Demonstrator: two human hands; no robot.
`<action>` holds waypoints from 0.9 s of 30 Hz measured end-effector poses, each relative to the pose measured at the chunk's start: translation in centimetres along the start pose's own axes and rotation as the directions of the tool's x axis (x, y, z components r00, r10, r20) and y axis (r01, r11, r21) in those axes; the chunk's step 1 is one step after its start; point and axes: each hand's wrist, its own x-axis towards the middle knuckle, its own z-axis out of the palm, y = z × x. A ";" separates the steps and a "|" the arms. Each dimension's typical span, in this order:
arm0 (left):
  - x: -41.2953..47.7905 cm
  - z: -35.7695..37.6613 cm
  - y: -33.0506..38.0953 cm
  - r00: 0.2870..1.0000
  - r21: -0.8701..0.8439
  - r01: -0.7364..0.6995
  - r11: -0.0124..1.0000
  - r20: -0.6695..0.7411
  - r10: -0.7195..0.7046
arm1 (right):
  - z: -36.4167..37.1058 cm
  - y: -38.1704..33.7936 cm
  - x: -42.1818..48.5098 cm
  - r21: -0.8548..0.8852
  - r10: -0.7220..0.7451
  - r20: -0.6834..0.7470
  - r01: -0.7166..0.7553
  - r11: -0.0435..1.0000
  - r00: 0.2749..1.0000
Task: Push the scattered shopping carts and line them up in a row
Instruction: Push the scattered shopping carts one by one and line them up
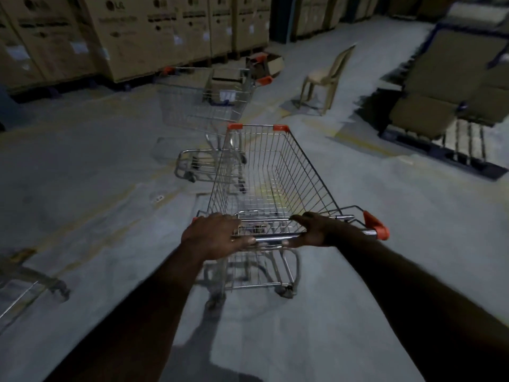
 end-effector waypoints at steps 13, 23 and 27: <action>8.0 -0.6 10.3 0.964 0.073 -0.263 0.962 0.047 0.260 | 1.3 11.6 -5.5 0.340 0.257 -0.113 -0.205 0.918 0.960; 14.0 0.3 20.2 0.894 0.132 -0.449 0.884 0.087 0.441 | 3.5 20.1 -10.3 0.446 0.466 -0.158 -0.359 0.820 0.870; 16.3 0.8 24.2 0.853 0.144 -0.521 0.841 0.078 0.516 | 4.2 23.4 -12.1 0.468 0.529 -0.165 -0.406 0.785 0.832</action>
